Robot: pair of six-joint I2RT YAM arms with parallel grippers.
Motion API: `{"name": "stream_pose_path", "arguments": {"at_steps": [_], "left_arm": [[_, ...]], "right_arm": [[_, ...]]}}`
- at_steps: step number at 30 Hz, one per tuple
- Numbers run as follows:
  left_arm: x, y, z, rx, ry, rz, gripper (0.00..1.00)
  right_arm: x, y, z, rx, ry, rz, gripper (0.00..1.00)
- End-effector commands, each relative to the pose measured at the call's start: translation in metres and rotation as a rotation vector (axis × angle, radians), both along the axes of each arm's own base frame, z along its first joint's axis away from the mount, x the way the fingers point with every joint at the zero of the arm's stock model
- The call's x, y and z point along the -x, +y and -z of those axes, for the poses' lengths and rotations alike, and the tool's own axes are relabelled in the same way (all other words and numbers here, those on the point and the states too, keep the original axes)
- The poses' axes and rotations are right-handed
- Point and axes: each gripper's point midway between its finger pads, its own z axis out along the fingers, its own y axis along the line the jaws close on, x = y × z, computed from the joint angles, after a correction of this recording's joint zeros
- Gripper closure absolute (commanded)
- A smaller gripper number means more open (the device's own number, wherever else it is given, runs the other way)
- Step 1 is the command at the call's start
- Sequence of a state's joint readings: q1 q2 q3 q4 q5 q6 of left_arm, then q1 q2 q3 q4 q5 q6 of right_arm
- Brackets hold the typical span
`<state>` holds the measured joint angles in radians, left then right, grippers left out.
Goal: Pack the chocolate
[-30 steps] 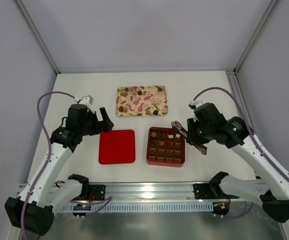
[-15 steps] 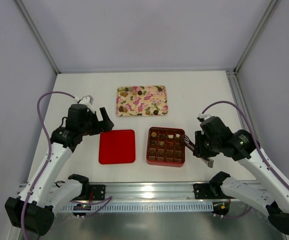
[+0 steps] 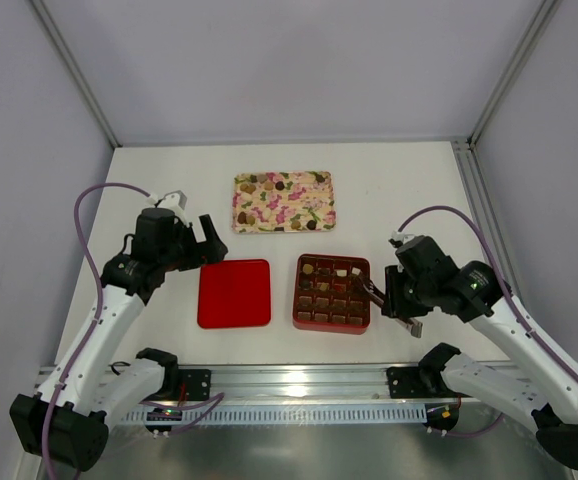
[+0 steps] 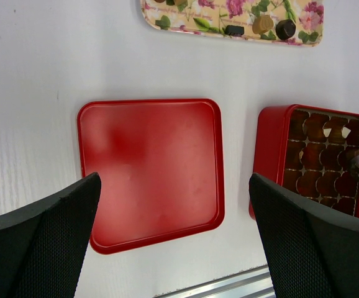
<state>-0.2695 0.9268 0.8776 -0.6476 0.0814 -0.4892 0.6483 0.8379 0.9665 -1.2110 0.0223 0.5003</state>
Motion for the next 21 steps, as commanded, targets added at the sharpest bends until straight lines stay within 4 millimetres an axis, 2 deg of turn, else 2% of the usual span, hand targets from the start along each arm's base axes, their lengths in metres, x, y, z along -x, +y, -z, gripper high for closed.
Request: {"name": "stream_pose_path", "arguments": {"at_steps": [1, 16, 21], "left_arm": [[-0.005, -0.001, -0.015, 0.015, -0.047, 0.002, 0.00], [-0.005, -0.001, -0.014, 0.014, -0.043, 0.002, 0.00], [-0.005, -0.001, -0.014, 0.014, -0.043, 0.002, 0.00]], "right_arm": [[-0.006, 0.006, -0.004, -0.031, -0.024, 0.000, 0.66], [-0.005, 0.005, -0.001, -0.025, -0.017, -0.001, 0.59], [-0.006, 0.006, -0.017, -0.045, -0.048, -0.005, 0.56]]}}
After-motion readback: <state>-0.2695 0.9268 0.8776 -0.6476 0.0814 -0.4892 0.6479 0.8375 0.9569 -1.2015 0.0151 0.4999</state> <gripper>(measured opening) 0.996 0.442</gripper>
